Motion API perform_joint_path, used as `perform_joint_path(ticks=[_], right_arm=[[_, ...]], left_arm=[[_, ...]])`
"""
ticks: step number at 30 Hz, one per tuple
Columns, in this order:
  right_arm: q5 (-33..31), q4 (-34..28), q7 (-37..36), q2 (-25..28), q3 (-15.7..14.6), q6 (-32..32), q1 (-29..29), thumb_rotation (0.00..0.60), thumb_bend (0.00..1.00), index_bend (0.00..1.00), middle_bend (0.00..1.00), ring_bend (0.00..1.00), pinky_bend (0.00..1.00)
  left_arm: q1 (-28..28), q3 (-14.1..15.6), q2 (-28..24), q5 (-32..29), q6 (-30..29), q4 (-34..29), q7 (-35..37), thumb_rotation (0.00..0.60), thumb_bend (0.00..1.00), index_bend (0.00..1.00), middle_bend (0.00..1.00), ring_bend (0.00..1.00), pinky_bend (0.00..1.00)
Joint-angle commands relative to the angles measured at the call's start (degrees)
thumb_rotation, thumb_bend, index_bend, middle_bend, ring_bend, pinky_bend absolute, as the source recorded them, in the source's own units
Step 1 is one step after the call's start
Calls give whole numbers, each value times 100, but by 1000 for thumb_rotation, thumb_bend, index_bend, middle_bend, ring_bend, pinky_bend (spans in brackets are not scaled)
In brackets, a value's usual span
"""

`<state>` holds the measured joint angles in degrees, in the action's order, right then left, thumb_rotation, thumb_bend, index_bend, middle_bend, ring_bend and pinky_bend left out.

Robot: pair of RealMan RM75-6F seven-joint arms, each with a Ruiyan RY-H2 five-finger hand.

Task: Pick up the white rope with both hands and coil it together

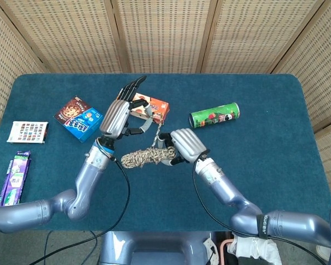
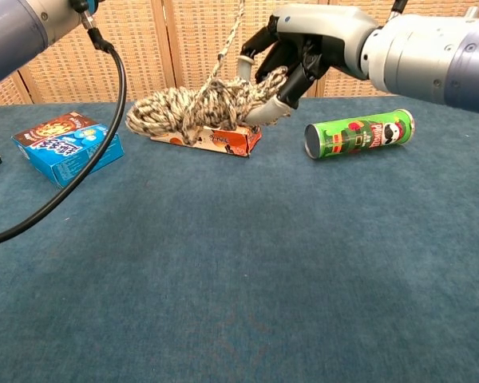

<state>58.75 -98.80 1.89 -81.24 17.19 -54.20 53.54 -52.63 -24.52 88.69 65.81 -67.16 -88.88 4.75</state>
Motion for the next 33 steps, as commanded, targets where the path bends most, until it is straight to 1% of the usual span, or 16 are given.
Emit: perform_joint_path(ticks=[1, 6, 9, 13, 19, 23, 25, 30, 33], right_arm=[[206, -173, -519, 172, 135, 215, -117, 600, 624, 730, 772, 568, 592], [51, -322, -1002, 240, 332, 275, -213, 600, 624, 730, 772, 568, 592], [-165, -422, -1240, 277, 464, 309, -260, 600, 624, 729, 772, 568, 592], [-645, -555, -1450, 322, 676, 296, -300, 600, 625, 730, 772, 568, 592], [-1319, -685, -1375, 379, 876, 169, -271, 600, 625, 730, 772, 568, 592], [-1597, -702, -1332, 382, 953, 103, -248, 600, 625, 730, 772, 568, 592], [-1756, -680, -1256, 361, 984, 22, -222, 600, 625, 730, 772, 568, 592], [-1955, -668, -1083, 302, 1008, -143, -177, 600, 625, 730, 772, 568, 592], [-2131, -644, -928, 230, 1039, -322, -132, 600, 625, 730, 772, 568, 592]], left_arm=[[51, 71, 75, 6, 120, 352, 246, 600, 587, 874, 0, 0, 0], [177, 271, 102, 228, 181, 749, 560, 600, 587, 874, 0, 0, 0], [290, 328, 135, 298, 156, 907, 852, 600, 587, 874, 0, 0, 0], [444, 469, 244, 370, 147, 1260, 1136, 600, 587, 875, 0, 0, 0], [594, 700, 322, 642, 165, 1658, 1487, 600, 587, 875, 0, 0, 0], [659, 843, 351, 819, 150, 1848, 1588, 600, 586, 875, 0, 0, 0], [733, 994, 371, 963, 138, 1992, 1672, 600, 587, 875, 0, 0, 0], [823, 1164, 386, 1216, 64, 2159, 1836, 600, 587, 875, 0, 0, 0], [900, 1359, 371, 1474, -36, 2286, 1831, 600, 587, 875, 0, 0, 0]])
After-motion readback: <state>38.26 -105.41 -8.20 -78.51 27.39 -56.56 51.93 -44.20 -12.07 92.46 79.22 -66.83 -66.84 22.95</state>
